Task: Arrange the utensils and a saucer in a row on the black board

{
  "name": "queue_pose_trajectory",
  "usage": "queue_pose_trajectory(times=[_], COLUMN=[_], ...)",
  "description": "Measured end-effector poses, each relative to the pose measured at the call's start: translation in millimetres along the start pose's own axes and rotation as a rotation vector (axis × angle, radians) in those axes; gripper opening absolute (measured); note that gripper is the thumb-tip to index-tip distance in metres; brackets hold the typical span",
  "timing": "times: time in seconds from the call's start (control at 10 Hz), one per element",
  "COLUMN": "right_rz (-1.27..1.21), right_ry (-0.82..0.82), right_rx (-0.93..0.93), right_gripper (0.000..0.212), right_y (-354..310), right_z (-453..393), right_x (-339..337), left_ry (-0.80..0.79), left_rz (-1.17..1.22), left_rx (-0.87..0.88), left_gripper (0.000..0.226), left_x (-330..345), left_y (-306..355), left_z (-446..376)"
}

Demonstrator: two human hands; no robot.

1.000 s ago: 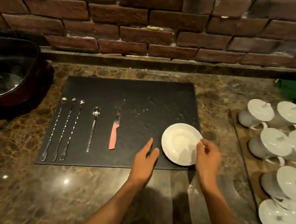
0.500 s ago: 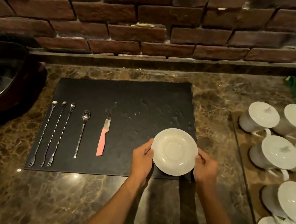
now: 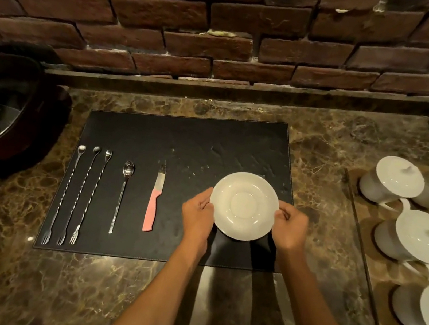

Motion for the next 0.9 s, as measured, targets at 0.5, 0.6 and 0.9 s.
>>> queue_pose_trajectory(times=[0.5,0.6,0.9], right_rz=[0.068,0.053,0.053], right_ry=[0.021,0.018,-0.008], right_rx=[-0.042,-0.051,0.002], right_gripper=[0.03,0.031,0.033], right_y=[-24.3,-28.9,-33.3], right_z=[-9.8,-7.0,21.7], right_x=[20.5,18.1,0.8], left_ry=[-0.03,-0.034,0.084], left_rz=[-0.02,-0.054,-0.279], left_rx=[0.107,0.123,0.162], left_gripper=[0.031,0.038,0.048], left_x=[-1.7,-3.2,-36.9], left_y=[17.3,20.3,37.3], left_z=[-18.5,-21.6,10.4])
Point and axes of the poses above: each hand's wrist, its own z-axis away from the middle knuckle, its own x-axis out of the palm, y = z × x, the point moved 10 cm from there along -z, towards the middle knuckle, and after that the axes turned 13 degrees about z, right-handed, at the moved point
